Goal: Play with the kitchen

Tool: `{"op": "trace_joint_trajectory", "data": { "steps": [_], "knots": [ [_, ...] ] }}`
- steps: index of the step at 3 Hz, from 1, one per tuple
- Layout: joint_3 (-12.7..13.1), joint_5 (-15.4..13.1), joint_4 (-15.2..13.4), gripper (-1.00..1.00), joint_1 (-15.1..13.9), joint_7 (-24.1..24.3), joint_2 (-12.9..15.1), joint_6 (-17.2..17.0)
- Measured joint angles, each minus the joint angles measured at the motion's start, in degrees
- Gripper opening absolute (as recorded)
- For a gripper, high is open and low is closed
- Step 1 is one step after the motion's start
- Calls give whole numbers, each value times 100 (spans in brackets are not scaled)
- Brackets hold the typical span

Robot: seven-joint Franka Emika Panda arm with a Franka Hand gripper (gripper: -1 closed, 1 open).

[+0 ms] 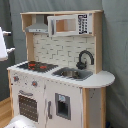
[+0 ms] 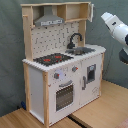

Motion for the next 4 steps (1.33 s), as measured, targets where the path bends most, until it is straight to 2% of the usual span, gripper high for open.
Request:
{"op": "trace_joint_trajectory", "data": {
  "steps": [2, 3, 4],
  "knots": [
    [-92, -426, -147, 100, -32, 1148, 60, -662],
    [-177, -534, -277, 100, -219, 1724, 169, -682],
    [-333, -548, -278, 100, -686, 2070, 244, -438]
  ]
}}
